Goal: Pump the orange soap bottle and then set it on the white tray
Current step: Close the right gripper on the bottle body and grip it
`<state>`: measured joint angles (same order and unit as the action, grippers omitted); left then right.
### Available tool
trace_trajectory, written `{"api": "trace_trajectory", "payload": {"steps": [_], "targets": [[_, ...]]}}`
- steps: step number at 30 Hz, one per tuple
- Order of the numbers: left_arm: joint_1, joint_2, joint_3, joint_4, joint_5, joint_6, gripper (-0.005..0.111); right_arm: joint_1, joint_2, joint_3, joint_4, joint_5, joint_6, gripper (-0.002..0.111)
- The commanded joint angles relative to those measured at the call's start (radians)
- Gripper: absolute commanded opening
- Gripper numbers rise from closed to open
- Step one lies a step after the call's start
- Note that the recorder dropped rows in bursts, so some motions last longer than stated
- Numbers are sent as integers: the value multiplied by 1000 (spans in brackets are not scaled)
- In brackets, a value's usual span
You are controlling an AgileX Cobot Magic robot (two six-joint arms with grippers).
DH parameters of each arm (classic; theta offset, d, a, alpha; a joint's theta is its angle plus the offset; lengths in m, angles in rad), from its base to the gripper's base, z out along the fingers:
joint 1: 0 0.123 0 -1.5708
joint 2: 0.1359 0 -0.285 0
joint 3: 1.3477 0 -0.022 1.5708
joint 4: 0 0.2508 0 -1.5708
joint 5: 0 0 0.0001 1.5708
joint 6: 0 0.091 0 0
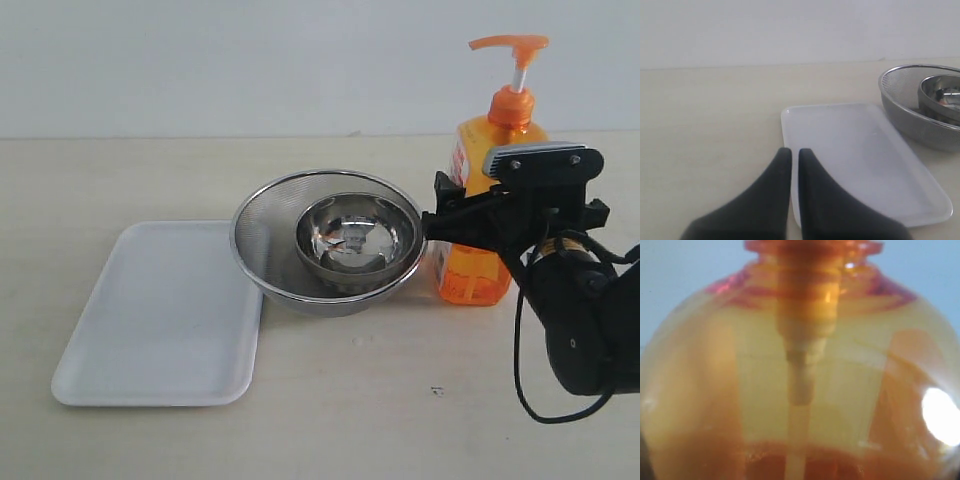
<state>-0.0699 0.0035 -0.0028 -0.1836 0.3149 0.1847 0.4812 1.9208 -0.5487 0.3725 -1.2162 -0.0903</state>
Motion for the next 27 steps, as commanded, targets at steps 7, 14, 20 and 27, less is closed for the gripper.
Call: {"api": "trace_trajectory", "payload": {"steps": [7, 14, 20, 27], "targets": [[2, -3, 3, 0, 0, 4, 5, -24, 14, -12, -20, -5, 24, 67], [2, -3, 3, 0, 0, 4, 5, -24, 16, -10, -14, -5, -8, 0], [2, -3, 3, 0, 0, 4, 5, -22, -1, -10, -11, -5, -127, 0], [2, -3, 3, 0, 0, 4, 5, -6, -67, -10, -28, -5, -298, 0]]}}
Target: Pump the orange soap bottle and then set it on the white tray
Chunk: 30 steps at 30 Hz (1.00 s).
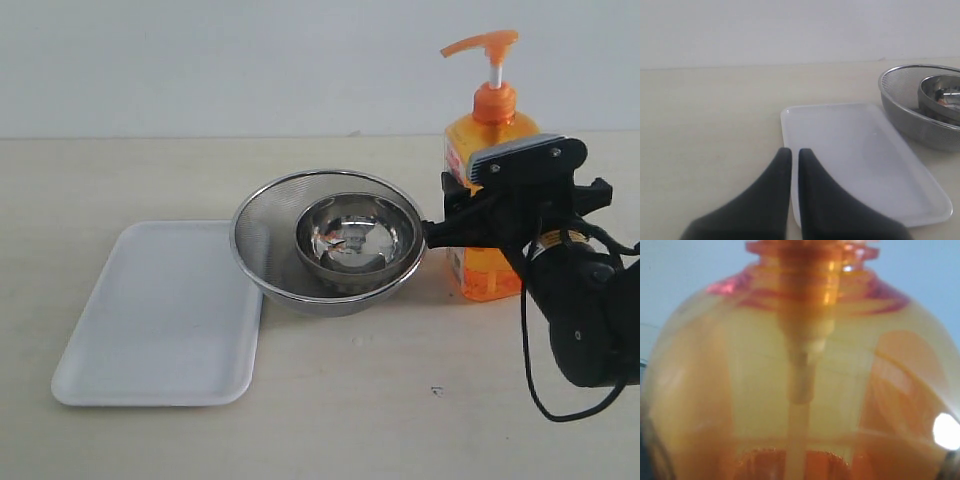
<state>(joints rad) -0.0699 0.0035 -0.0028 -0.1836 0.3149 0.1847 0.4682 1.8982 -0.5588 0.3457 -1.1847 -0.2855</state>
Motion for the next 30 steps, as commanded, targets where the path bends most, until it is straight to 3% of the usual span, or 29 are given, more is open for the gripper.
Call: {"api": "trace_trajectory", "payload": {"steps": [1, 12, 30], "targets": [[2, -3, 3, 0, 0, 4, 5, 8, -48, 0, -1, -36, -126, 0], [2, -3, 3, 0, 0, 4, 5, 42, -48, 0, 41, -36, -300, 0], [2, -3, 3, 0, 0, 4, 5, 42, -50, 0, 41, -36, -329, 0]]}}
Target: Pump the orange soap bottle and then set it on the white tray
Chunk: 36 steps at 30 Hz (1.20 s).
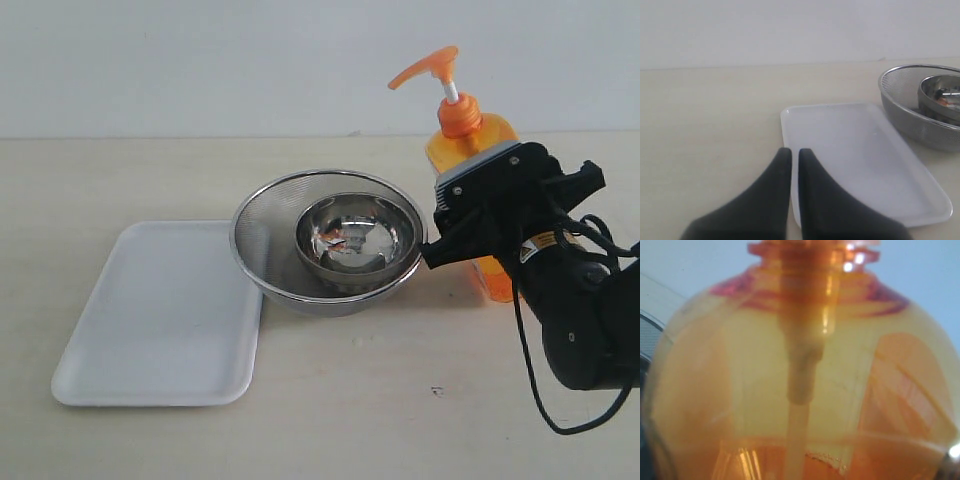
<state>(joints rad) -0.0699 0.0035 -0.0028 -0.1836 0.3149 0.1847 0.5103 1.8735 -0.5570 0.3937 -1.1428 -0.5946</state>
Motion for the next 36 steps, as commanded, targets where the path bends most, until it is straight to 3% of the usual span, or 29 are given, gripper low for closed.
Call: {"api": "trace_trajectory", "payload": {"steps": [1, 14, 18, 21, 23, 30, 36], "targets": [[2, -3, 3, 0, 0, 4, 5, 0, -25, -1, -8, -78, -20, 0], [2, -3, 3, -27, -60, 26, 5, 0, -25, -1, -8, -78, -47, 0], [2, -3, 3, -302, -109, -1, 5, 0, -25, -1, -8, -78, -47, 0], [2, -3, 3, -628, -106, -10, 5, 0, -25, -1, -8, -78, -37, 0], [2, -3, 3, -773, -113, 61, 5, 0, -25, -1, -8, -78, -36, 0], [2, -3, -39, -999, -96, 248, 5, 0, -25, -1, -8, -78, -36, 0], [2, -3, -183, -1008, -51, 288, 5, 0, -25, -1, -8, -78, -36, 0]]}}
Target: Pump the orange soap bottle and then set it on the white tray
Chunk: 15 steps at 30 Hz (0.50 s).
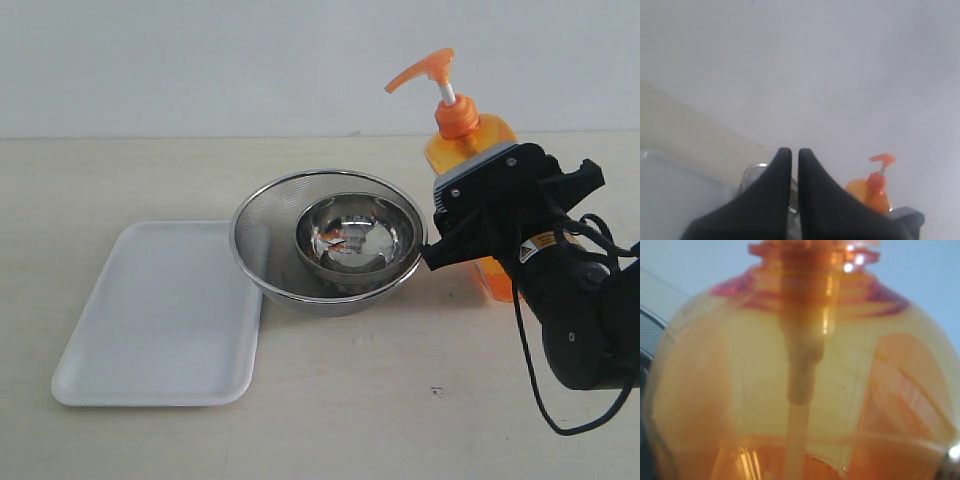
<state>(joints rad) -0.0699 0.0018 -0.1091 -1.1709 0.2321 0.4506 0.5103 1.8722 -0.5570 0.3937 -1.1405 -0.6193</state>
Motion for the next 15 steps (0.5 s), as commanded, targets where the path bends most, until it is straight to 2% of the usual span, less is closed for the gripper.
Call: {"api": "trace_trajectory", "payload": {"steps": [1, 6, 9, 12, 15], "targets": [[2, -2, -90, -21, 37, 22, 5, 0, -24, -1, -5, -81, -10, 0], [2, -2, -123, -27, 27, 54, 5, 0, -24, -1, -5, -81, -7, 0], [2, 27, -176, -37, 65, 165, 5, 0, -24, -1, -7, -81, -7, 0], [2, 162, -235, -97, 169, 292, 5, 0, -24, -1, -8, -81, -7, 0], [2, 369, -284, -219, 263, 507, 5, 0, -24, -1, -7, -81, -7, 0]]}}
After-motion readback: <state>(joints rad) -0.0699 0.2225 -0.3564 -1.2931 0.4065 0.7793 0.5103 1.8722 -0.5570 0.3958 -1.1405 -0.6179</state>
